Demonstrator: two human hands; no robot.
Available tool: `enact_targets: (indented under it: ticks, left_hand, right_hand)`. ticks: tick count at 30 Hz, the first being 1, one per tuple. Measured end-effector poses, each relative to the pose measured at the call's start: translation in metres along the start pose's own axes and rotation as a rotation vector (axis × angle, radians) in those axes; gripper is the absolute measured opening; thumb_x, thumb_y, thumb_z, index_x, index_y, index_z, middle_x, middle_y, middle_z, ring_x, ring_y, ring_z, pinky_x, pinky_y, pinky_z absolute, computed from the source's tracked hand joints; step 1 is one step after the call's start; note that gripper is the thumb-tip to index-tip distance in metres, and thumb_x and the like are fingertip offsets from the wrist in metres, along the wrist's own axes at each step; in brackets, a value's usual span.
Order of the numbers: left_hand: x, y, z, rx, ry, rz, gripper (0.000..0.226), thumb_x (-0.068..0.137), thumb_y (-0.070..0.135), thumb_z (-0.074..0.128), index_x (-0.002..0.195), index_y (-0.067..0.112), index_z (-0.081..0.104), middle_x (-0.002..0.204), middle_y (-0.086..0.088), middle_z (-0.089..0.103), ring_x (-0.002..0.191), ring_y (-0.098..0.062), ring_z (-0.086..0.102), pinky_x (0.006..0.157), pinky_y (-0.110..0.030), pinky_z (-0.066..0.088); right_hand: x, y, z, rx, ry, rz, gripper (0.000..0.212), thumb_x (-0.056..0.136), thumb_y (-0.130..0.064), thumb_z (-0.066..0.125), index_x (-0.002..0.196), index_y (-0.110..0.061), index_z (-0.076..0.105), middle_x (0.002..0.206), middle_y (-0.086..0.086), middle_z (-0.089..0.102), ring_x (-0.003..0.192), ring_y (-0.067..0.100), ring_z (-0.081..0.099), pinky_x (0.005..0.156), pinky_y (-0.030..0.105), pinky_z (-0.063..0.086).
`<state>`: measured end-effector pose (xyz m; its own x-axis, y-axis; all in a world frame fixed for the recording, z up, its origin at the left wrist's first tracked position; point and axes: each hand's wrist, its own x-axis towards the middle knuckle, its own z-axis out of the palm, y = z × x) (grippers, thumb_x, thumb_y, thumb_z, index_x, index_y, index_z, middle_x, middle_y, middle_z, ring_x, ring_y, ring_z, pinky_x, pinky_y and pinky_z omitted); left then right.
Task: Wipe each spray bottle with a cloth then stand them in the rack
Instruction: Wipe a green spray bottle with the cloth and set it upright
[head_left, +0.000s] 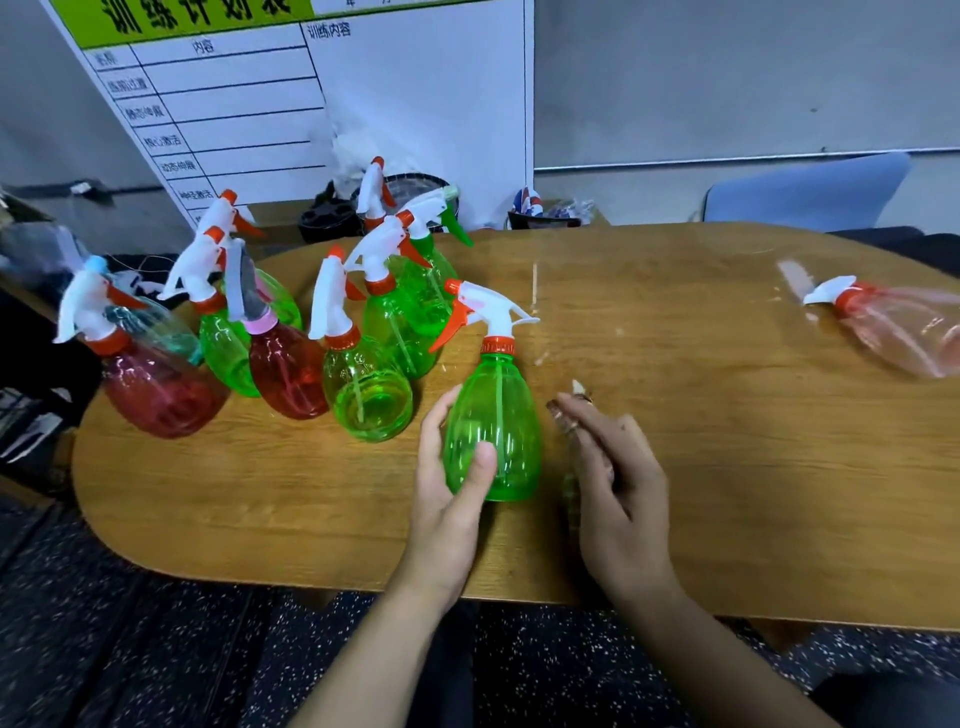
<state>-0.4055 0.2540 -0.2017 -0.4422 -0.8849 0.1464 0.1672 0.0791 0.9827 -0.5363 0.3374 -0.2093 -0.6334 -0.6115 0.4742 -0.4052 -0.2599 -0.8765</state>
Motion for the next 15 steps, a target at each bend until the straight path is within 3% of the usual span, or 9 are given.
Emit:
enact_targets:
  ticks: [3, 6, 15]
  left_hand:
    - [0.0, -0.001, 0.0, -0.008, -0.024, 0.021, 0.076, 0.081, 0.053, 0.087, 0.148, 0.042, 0.052, 0.148, 0.006, 0.064, 0.137, -0.021, 0.061, 0.12, -0.059, 0.043]
    - [0.0, -0.002, 0.0, -0.035, -0.028, 0.014, 0.066, 0.088, 0.042, 0.076, 0.15, 0.038, 0.053, 0.15, 0.008, 0.062, 0.14, -0.021, 0.059, 0.12, -0.06, 0.042]
    - [0.003, -0.005, -0.004, -0.099, -0.079, -0.034, 0.056, 0.097, 0.04, 0.051, 0.152, 0.04, 0.055, 0.157, 0.001, 0.057, 0.149, -0.025, 0.05, 0.125, -0.062, 0.033]
  right_hand:
    - [0.006, 0.0, 0.01, 0.225, 0.041, 0.259, 0.025, 0.108, -0.011, 0.054, 0.128, -0.017, 0.069, 0.121, -0.006, 0.073, 0.118, 0.009, 0.066, 0.099, 0.02, 0.049]
    - [0.002, 0.001, 0.016, 0.306, 0.002, 0.33, 0.019, 0.109, -0.014, 0.053, 0.123, -0.016, 0.065, 0.118, -0.001, 0.073, 0.112, 0.013, 0.067, 0.094, 0.026, 0.051]
    - [0.002, -0.01, 0.018, 0.239, -0.011, 0.303, 0.018, 0.105, -0.031, 0.055, 0.117, -0.021, 0.064, 0.109, -0.001, 0.07, 0.102, 0.02, 0.065, 0.094, 0.053, 0.053]
